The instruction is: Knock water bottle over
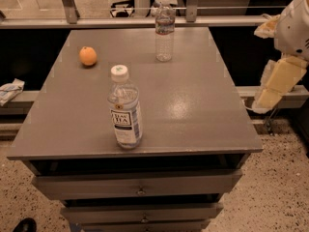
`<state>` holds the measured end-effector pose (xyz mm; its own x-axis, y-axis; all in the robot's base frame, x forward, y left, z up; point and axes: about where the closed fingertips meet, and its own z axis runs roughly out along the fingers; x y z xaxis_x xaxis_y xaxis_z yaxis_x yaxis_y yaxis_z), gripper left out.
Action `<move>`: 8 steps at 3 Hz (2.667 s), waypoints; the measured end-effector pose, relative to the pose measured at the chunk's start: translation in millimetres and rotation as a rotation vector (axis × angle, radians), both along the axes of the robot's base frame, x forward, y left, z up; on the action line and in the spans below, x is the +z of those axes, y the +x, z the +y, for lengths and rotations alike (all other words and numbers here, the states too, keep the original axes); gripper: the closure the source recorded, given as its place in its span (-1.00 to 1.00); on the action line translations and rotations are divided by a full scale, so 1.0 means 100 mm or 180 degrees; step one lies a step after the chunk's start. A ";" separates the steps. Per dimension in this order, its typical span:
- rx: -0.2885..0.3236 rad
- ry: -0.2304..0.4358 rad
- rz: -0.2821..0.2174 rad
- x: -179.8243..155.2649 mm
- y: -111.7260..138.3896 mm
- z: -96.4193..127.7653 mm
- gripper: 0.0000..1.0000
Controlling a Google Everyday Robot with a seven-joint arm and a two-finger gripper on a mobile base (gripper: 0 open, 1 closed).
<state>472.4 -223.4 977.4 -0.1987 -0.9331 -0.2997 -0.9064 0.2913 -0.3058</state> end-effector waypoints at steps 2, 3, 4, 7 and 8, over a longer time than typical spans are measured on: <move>-0.0009 0.0698 -0.0675 -0.04 1.45 -0.02 -1.00; -0.0003 0.0719 -0.0673 -0.04 1.44 0.01 -1.00; 0.0018 0.1009 -0.0699 -0.10 1.55 0.20 -1.00; -0.0121 0.2175 -0.0950 -0.09 2.72 1.36 -1.00; -0.0231 0.2323 -0.1038 -0.21 3.02 1.47 -1.00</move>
Offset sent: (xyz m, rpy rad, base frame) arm 0.2331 0.0070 0.0007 0.3840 -0.3323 0.0070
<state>774.6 -76.4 956.7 -0.0487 -0.4675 -0.8827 -0.7754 0.5748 -0.2616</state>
